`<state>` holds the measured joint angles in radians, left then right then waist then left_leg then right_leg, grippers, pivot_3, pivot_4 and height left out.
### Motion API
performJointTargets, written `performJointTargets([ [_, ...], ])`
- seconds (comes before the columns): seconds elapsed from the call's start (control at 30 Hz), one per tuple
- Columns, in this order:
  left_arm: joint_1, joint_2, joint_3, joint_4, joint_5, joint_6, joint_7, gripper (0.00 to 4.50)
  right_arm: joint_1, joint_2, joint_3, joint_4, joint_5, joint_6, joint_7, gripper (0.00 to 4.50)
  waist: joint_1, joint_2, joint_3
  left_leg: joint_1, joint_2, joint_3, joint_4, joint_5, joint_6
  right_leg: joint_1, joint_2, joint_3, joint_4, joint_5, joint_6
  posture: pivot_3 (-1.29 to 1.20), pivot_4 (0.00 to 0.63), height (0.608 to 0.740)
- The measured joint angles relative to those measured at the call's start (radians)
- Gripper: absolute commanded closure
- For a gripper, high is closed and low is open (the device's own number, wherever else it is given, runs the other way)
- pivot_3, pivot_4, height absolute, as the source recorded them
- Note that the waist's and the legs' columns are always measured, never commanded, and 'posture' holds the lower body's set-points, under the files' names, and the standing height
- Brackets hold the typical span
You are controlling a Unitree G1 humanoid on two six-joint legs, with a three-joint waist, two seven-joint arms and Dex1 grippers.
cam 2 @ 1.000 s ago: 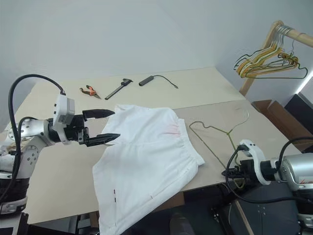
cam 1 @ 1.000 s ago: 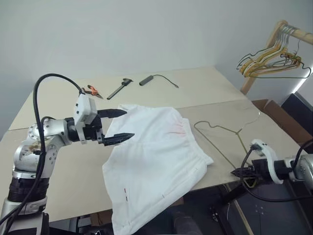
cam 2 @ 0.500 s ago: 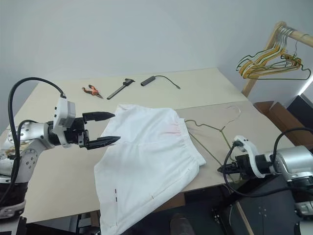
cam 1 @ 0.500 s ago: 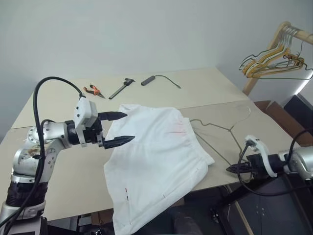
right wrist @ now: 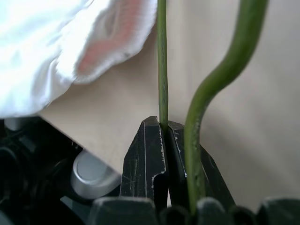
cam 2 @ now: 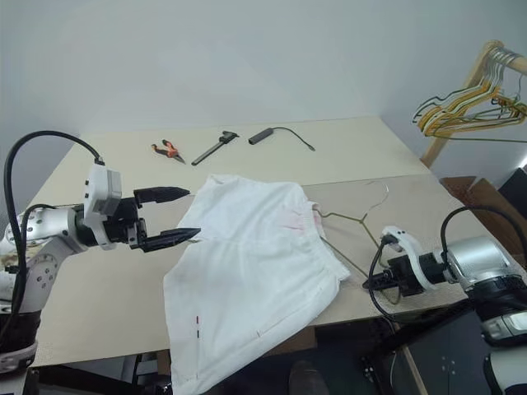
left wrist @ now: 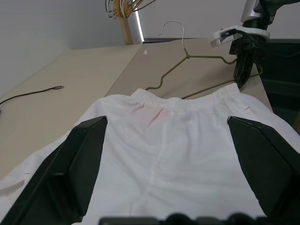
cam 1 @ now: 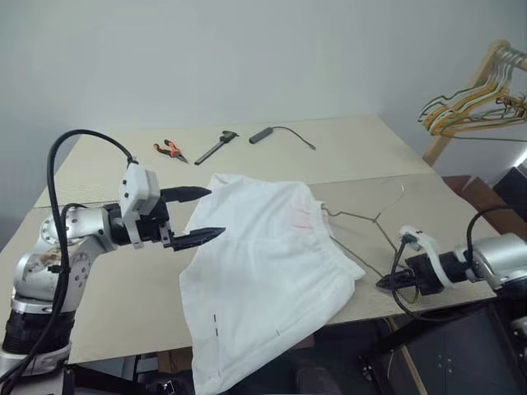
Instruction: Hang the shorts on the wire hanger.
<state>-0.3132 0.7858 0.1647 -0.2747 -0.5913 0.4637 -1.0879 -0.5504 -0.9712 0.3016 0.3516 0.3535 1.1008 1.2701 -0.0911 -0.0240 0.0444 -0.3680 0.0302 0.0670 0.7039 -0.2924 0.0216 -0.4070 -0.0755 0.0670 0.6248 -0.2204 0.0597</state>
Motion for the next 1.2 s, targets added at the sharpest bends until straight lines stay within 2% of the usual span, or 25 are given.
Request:
performJointTargets([
  [0.23,0.009,0.001,0.003,-0.020,0.000,-0.001,0.011,0.03,-0.052,0.018,0.039,0.045,-0.021,-0.011,0.042,4.50,0.014,0.000,0.000,0.000,0.000,0.000,0.000,0.000,0.000,0.000,0.000,0.000,0.000,0.000,0.000,0.01,0.000,0.740],
  [0.43,0.016,0.011,0.014,-0.035,0.000,-0.001,0.017,0.03,-0.233,0.073,0.152,0.184,-0.079,0.015,0.119,4.50,0.024,0.000,0.000,0.000,0.000,0.001,0.000,0.000,0.000,0.000,0.000,0.000,0.000,0.000,0.000,0.05,0.000,0.740],
  [0.7,0.082,0.025,0.052,-0.088,-0.006,0.000,0.031,0.03,-0.405,0.124,0.204,0.384,-0.135,0.008,0.235,4.50,0.054,0.000,0.000,-0.002,0.000,0.001,-0.001,0.000,0.000,-0.003,0.000,-0.001,-0.001,0.000,-0.001,0.08,0.000,0.740],
  [0.9,0.089,0.026,0.054,-0.105,-0.008,0.000,0.047,0.03,-0.417,0.170,0.214,0.469,-0.179,-0.028,0.242,4.50,0.077,0.000,0.000,-0.002,0.000,0.001,-0.001,0.000,0.000,-0.003,0.000,-0.001,0.000,0.000,-0.001,0.08,0.000,0.740],
  [1.2,0.089,0.027,0.053,-0.104,-0.016,0.000,0.048,0.03,-0.419,0.222,0.196,0.543,-0.216,-0.053,0.239,4.50,0.078,0.000,0.000,-0.002,0.000,0.002,-0.001,0.000,0.000,-0.003,0.000,-0.001,-0.001,0.000,-0.001,0.06,0.000,0.740],
])
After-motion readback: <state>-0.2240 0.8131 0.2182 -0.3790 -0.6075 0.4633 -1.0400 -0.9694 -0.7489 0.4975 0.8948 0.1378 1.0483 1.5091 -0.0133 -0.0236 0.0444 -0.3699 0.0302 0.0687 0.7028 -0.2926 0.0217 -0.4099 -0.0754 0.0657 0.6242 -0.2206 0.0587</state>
